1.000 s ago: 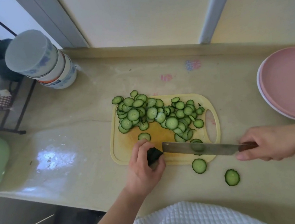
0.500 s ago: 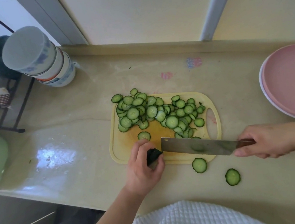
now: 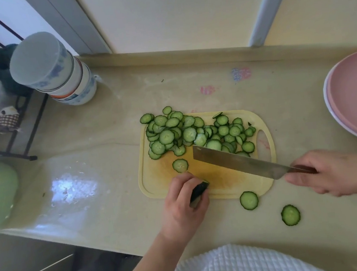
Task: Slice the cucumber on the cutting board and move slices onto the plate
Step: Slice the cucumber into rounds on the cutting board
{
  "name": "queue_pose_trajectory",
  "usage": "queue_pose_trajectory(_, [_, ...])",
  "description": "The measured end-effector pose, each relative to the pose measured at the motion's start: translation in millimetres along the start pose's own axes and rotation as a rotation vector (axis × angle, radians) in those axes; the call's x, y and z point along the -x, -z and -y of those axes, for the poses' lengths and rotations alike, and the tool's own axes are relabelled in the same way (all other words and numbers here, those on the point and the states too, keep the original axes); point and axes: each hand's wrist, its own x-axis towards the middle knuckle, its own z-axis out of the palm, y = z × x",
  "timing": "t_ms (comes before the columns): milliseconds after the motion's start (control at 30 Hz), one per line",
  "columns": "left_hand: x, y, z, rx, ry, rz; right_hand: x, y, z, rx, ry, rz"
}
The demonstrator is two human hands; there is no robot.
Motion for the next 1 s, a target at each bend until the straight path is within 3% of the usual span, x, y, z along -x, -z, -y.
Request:
queue_pose_trajectory(133, [4,-11,-5,0.021,0.06,-0.005,5,-23,1,-0.164,0.09,-0.037])
queue_pose_trajectory(433, [0,-1,2,-0.102,0.112,0.023,7,-38,7,-0.115,0.155,-0.104])
queue_pose_trajectory(733, [4,-14,-3,-0.035,-0.134,0.071,12,-42,19,0.01,0.174,-0.129])
queue_pose_trajectory(1000, [-5,-14,7,-0.035,-0.134,0.061,5,-48,20,-0.011,0.193,-0.149])
